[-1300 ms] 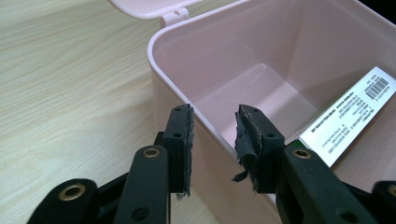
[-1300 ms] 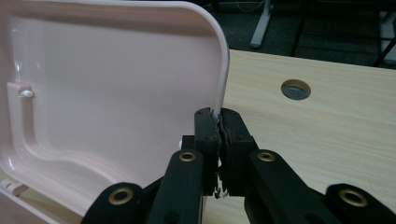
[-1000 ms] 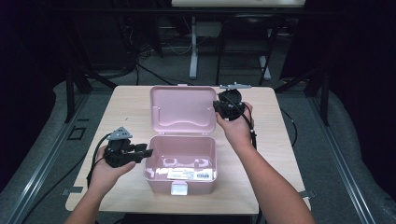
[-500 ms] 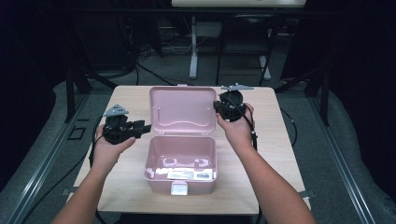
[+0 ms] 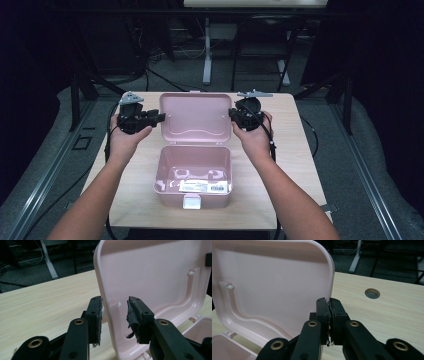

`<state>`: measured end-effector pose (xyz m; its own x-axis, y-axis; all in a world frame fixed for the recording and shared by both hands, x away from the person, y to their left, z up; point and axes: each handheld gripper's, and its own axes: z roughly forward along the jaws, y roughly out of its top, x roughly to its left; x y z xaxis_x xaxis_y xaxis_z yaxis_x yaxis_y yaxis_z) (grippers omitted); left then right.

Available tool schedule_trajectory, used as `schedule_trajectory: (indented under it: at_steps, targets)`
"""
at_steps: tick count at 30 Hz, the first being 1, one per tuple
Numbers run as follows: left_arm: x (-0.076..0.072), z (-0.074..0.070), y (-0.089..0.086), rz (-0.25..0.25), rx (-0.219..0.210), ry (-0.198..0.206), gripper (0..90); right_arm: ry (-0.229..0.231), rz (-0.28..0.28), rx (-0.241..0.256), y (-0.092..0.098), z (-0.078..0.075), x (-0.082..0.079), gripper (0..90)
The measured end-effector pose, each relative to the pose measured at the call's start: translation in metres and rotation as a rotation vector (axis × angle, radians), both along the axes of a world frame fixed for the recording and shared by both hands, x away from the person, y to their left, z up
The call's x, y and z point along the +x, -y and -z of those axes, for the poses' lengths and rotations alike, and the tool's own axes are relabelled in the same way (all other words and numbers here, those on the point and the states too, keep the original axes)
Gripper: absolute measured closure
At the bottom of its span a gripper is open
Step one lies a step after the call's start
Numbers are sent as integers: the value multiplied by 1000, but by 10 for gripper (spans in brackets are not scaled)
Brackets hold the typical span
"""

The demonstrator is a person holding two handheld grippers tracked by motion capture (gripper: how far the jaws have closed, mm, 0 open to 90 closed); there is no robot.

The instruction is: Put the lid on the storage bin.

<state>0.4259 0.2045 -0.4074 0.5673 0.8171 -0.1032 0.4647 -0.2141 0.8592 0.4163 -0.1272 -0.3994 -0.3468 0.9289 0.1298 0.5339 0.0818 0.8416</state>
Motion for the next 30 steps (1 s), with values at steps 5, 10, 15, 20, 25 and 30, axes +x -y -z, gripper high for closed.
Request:
schedule_trajectory:
  at_steps: [5, 10, 15, 20, 25, 30]
  targets:
    - [8, -3, 4, -17, -9, 2, 697, -1, 1, 4, 0, 0, -1, 869]
    - [11, -2, 1, -44, -22, 4, 816, -1, -1, 7, 1, -1, -1, 868]
    - [9, -3, 1, -35, -12, 11, 831, -1, 2, 10, 1, 0, -1, 868]
    - [7, -4, 0, -27, -17, 16, 838, -1, 2, 10, 1, 1, 0, 857]
    - [4, -5, 0, -23, -20, 18, 842, -5, -5, 27, 2, 1, 3, 834]
    - [2, -5, -2, -25, -44, 17, 845, -16, -11, 53, 5, 1, 5, 834]
